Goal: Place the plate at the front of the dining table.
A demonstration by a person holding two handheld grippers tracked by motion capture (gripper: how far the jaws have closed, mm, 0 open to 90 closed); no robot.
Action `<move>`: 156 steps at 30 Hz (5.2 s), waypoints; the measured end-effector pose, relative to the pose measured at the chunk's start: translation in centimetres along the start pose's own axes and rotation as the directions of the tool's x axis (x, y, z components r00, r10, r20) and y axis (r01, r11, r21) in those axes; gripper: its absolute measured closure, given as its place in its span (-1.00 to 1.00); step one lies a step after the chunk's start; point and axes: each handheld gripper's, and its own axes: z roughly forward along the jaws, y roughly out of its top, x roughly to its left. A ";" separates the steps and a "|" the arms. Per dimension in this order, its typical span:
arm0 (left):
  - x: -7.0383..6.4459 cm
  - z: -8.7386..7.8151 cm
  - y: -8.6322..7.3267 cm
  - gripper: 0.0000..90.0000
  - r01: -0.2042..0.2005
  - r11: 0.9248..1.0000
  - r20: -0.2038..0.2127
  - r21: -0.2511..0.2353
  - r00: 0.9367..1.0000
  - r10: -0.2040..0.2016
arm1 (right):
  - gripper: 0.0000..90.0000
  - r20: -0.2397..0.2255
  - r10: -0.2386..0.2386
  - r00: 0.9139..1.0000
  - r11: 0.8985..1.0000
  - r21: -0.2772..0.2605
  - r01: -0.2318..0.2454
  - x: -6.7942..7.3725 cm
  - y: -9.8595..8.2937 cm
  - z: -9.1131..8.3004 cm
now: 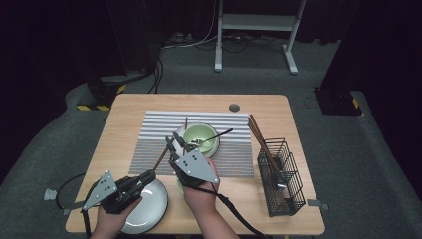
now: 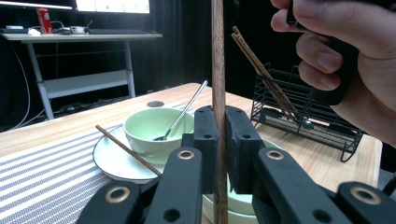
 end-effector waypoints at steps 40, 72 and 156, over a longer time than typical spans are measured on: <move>1.3 3.3 0.2 0.85 0.074 0.993 -0.106 0.090 0.992 -0.064 | 0.44 0.070 0.005 0.998 0.997 0.078 -0.011 -6.0 -2.4 -5.1; 2.8 7.2 0.9 0.85 0.184 0.975 -0.214 0.127 0.965 -0.154 | 0.22 0.065 0.036 0.997 0.992 0.122 -0.044 -7.9 -6.4 -8.8; 8.3 16.7 -0.6 0.85 0.304 0.882 -0.400 0.360 0.905 -0.149 | 0.08 0.030 0.016 0.999 0.985 0.169 -0.021 -7.2 -7.4 -8.5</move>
